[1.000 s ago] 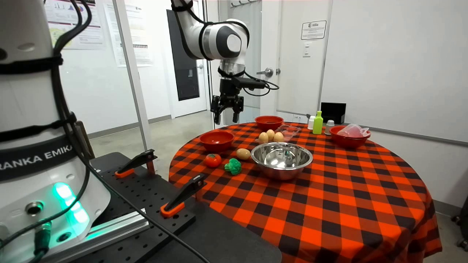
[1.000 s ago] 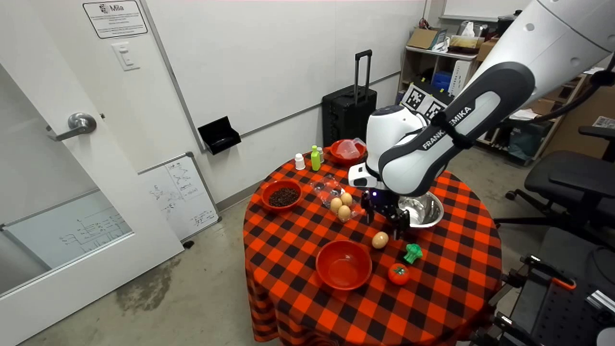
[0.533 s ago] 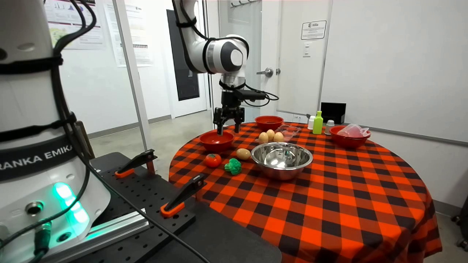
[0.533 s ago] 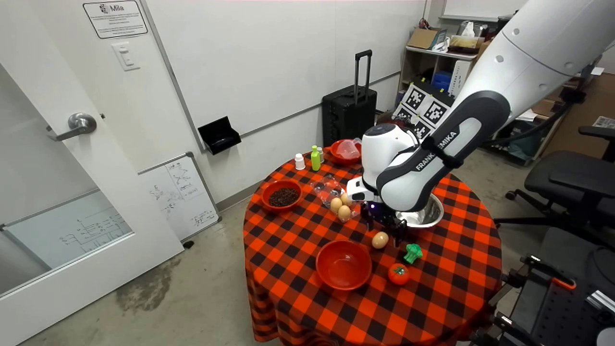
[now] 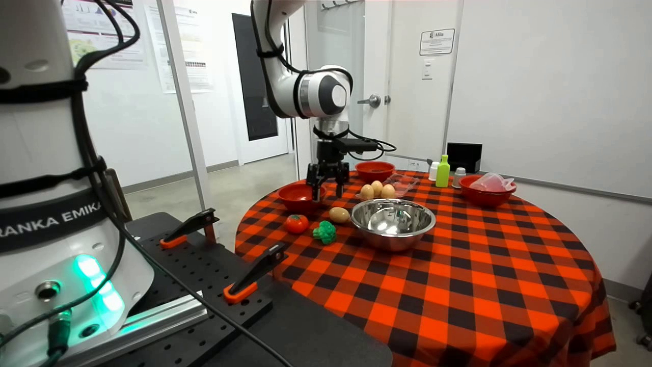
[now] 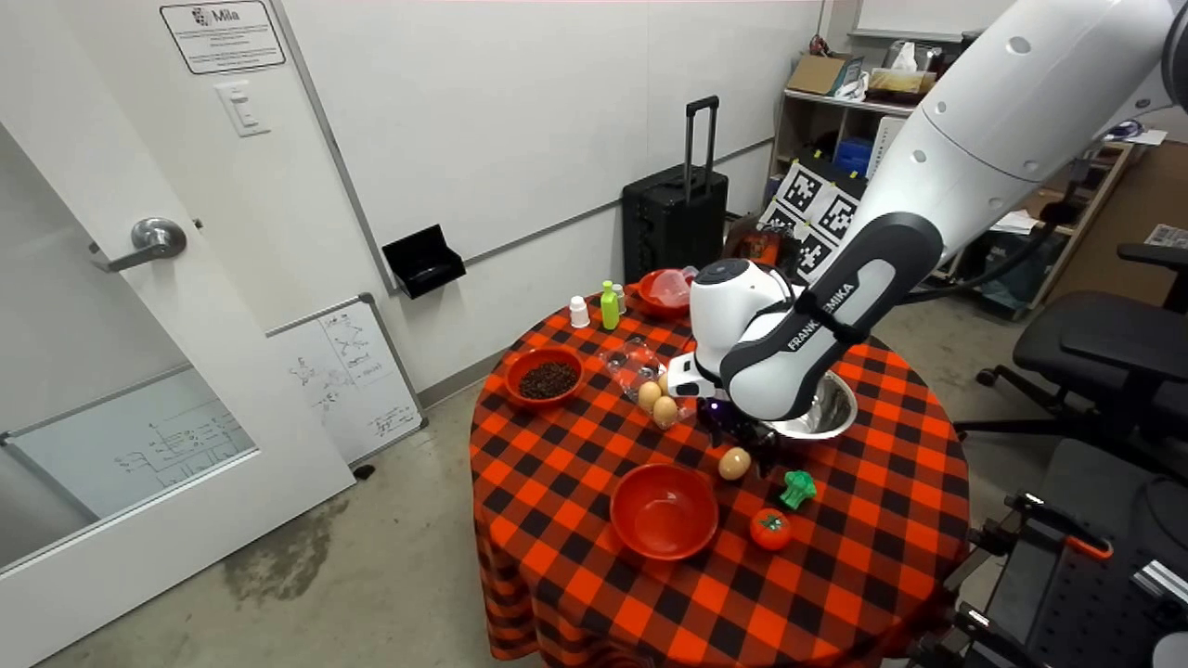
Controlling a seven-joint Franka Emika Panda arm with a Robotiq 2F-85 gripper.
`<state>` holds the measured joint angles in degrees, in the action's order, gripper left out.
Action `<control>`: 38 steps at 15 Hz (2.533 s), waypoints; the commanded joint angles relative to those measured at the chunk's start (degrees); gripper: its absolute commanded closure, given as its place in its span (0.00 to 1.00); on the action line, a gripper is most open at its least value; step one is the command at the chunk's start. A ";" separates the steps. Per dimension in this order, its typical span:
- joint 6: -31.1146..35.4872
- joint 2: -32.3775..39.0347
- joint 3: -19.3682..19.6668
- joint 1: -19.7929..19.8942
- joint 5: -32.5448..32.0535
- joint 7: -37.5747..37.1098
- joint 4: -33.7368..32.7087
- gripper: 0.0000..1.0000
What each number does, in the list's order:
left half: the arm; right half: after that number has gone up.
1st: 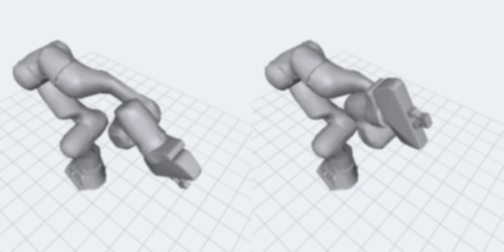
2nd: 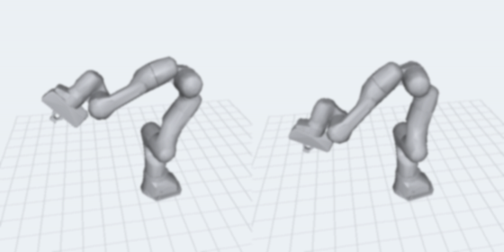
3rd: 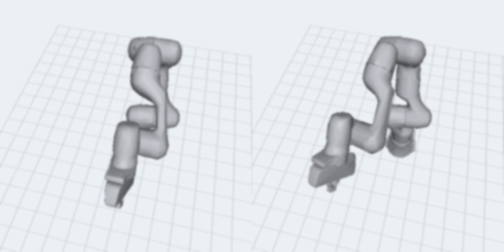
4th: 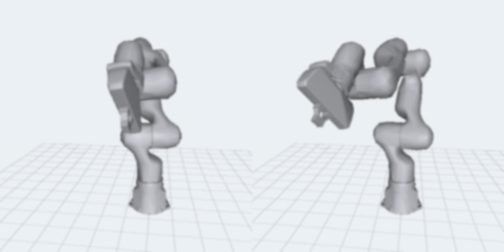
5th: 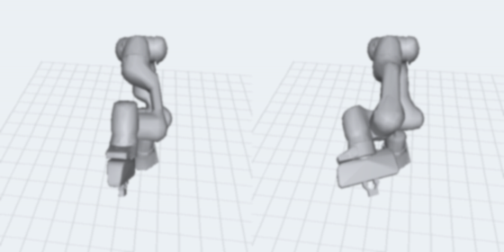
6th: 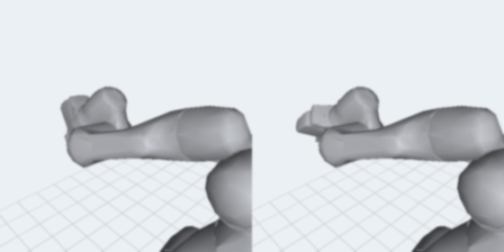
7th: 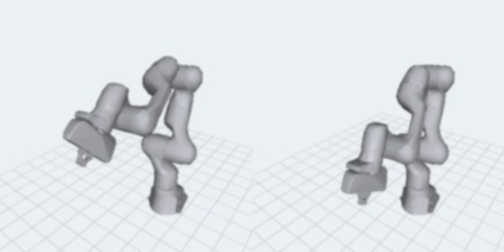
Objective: Get the egg on the table and put it in the silver bowl
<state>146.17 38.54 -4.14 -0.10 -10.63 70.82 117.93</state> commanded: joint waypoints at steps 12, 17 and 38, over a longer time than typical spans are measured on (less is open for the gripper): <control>-0.32 9.89 0.20 1.71 -1.90 -1.31 -8.50 0.00; -0.53 10.87 0.27 2.24 -1.91 -1.43 -9.50 0.35; -2.42 -8.00 -0.74 2.85 -0.75 -6.31 3.98 0.77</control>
<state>145.15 36.02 -5.46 2.39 -11.04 67.19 117.77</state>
